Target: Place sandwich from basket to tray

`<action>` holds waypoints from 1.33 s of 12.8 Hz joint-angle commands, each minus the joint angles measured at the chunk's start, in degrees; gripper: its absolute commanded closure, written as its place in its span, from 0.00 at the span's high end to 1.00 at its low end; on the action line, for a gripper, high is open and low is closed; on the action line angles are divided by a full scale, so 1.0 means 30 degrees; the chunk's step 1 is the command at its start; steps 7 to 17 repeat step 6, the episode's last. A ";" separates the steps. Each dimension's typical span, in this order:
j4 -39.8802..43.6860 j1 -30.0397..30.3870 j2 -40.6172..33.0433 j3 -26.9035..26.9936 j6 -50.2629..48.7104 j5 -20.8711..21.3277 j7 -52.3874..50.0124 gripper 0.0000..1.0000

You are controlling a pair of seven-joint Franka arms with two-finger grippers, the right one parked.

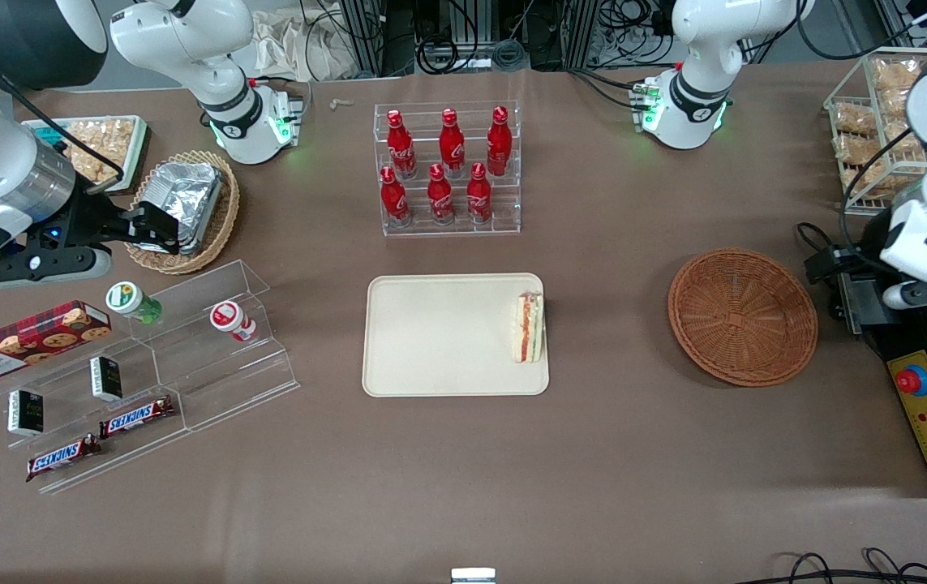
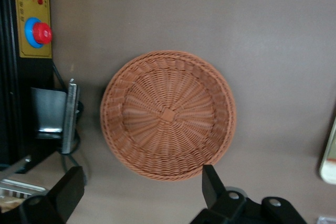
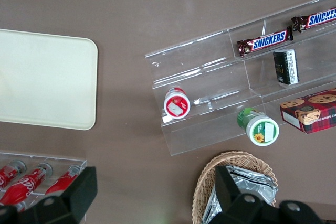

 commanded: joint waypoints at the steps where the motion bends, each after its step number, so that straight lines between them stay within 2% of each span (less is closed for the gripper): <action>1: 0.1510 0.0010 0.0395 0.0398 -0.1112 -0.0376 0.1322 1.00; 6: 0.6639 -0.0224 0.3589 0.0252 -0.3661 -0.0082 0.1468 1.00; 17: 0.6639 -0.0224 0.3589 0.0252 -0.3661 -0.0082 0.1468 1.00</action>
